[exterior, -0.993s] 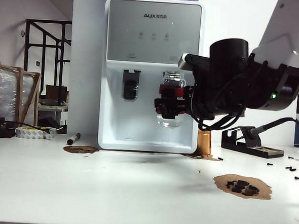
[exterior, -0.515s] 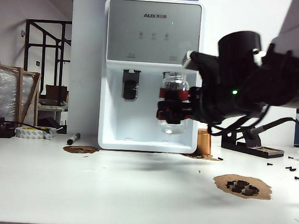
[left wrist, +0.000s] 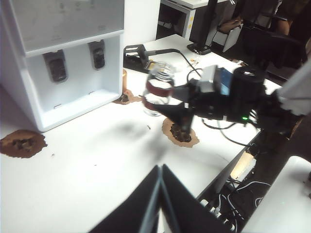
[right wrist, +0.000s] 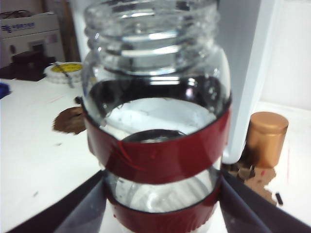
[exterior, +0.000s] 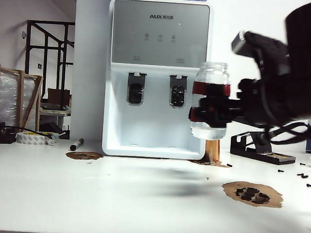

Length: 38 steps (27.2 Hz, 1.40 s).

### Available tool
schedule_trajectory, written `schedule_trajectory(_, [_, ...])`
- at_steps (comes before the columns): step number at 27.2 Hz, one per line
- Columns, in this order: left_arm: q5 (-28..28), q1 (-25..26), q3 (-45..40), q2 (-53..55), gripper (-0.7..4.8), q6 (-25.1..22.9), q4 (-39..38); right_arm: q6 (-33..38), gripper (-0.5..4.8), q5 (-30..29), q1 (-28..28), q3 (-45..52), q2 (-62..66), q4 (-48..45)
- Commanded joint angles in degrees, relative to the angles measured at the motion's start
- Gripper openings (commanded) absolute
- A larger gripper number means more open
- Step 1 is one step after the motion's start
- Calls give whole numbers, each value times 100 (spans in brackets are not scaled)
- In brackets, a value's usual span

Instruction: Pick up the water bottle with two loops of red belts, then reach the front water dispenser and gently press the gray-black baffle horizontally to get a little water.

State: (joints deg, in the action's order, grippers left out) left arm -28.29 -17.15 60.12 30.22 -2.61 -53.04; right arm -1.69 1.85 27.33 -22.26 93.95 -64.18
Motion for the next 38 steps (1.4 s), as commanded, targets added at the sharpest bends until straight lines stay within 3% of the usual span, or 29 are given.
schedule_trajectory(1, [-153,11,31,-9,-1,-282,-146,17,-2,24,11,297,-289,-155])
schedule_trajectory(4, [-284,11,31,-11,-1,-490,-249,39,-2,-118,13,581,-428,-157])
schedule_trajectory(20, [-426,11,31,-48,-1,-498,-358,22,-2,-1115,13,1016,-68,-286])
schedule_trajectory(29, [-402,11,28,-57,-1,-564,-577,192,-2,-1139,13,1008,1137,-1464])
schedule_trajectory(38, [-380,13,22,-57,-1,-678,-820,146,-2,-1196,13,662,1707,-1506])
